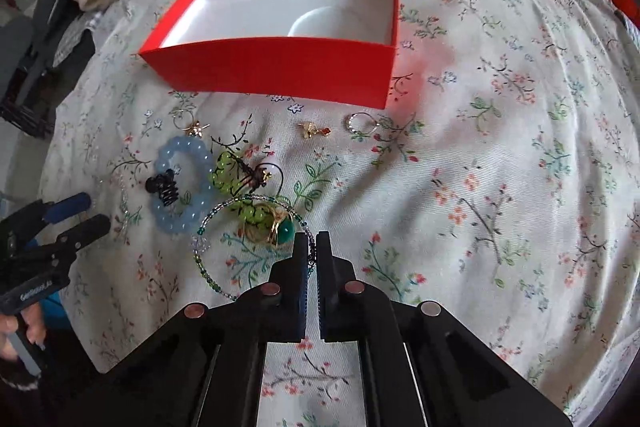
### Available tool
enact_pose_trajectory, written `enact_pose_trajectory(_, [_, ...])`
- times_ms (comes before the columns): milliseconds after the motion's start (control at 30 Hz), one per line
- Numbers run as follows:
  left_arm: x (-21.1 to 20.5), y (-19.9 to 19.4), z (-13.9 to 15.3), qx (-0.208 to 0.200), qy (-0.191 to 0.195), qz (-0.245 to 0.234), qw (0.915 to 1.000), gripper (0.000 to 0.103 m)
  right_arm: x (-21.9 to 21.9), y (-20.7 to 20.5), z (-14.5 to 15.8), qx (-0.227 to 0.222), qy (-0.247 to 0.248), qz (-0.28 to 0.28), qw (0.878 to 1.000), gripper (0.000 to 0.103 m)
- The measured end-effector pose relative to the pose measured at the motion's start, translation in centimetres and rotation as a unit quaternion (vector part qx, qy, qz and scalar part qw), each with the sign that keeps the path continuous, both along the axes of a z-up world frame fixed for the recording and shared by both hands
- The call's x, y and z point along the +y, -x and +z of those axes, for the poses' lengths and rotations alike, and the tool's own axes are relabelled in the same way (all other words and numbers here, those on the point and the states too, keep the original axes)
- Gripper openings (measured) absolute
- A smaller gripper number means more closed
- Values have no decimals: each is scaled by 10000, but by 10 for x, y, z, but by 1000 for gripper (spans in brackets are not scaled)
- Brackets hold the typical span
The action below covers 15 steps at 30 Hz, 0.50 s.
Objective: Organize jewelry
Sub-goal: 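Lift both bracelets and carry them toward the red box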
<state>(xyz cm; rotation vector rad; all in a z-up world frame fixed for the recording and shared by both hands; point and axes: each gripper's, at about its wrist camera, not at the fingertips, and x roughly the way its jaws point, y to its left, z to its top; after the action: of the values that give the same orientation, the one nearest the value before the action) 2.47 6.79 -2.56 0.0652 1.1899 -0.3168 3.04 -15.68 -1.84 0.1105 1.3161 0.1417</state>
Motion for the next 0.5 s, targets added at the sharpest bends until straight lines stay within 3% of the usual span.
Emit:
enact_pose_trajectory(333, [-9,13,0,-136,-44,-405,9991,61,-53,20,8,-90,180,-257,9995,8])
enact_pose_trajectory(367, [-10,15,0,-180,-31,-466,9987,65,-57,21,9,-104,59,-255,9996,19])
enact_pose_trajectory(400, [-11,17,1,-251,-10,-559,9981,68,-62,23,10,-158,-94,-284,9994,48])
enact_pose_trajectory(467, [-15,24,2,-459,32,-794,9958,81,-66,28,13,-341,-193,-355,9986,76])
enact_pose_trajectory(500, [-16,25,2,-536,57,-897,9945,83,-68,31,15,-448,-218,-337,9982,77])
